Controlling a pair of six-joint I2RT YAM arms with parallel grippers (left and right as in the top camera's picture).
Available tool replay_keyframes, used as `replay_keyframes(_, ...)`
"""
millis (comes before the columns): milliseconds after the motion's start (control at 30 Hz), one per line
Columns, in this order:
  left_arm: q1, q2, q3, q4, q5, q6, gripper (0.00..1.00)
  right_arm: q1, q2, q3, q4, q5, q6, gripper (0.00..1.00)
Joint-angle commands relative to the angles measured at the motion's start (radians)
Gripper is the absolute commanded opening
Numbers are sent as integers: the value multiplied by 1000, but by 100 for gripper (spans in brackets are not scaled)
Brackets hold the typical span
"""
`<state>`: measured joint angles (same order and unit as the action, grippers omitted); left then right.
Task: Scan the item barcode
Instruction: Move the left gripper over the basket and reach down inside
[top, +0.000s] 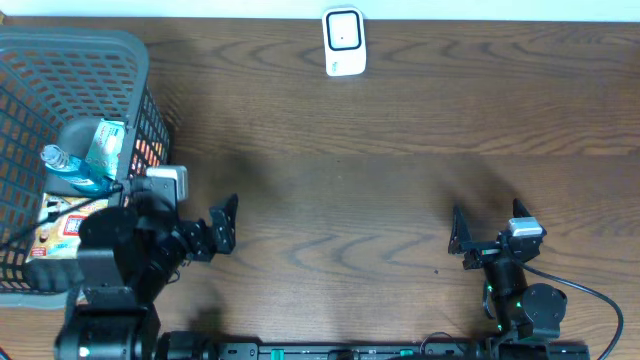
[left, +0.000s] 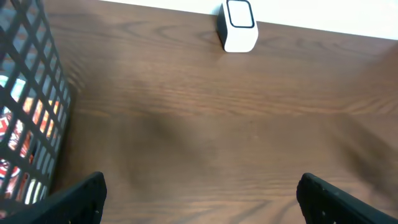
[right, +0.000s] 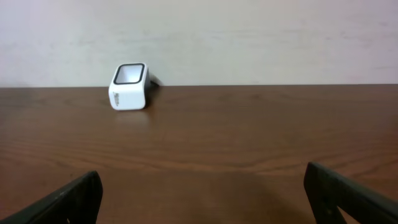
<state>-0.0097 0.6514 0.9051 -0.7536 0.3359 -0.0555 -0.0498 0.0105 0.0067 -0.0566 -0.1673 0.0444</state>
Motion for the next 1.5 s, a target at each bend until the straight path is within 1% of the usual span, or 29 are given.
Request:
replay_keyframes(0,-1,47,94,-42,11,-9,98,6,-4,-1,-5,8,-8,99)
replay_keyframes(200,-1,121,208,-123,5,-9,98,6,-4,-1,-5,8,-8,99)
replay_keyframes(333,-1,142,245,-148,-48,-9,98,6,-4,-1,-5,8,-8,99)
replay_keyframes(733,-1,143,248,-167,-72,-9,98,6,-4,-1,-5,8,-8,99)
replay_keyframes(967,-1,145,248,-196,-177,-28,98,6,-4,-1,-5,8,-8,99)
replay_keyframes(1467,-1,145,248,-196,-177,-28,98,6,-4,-1,-5,8,-8,99)
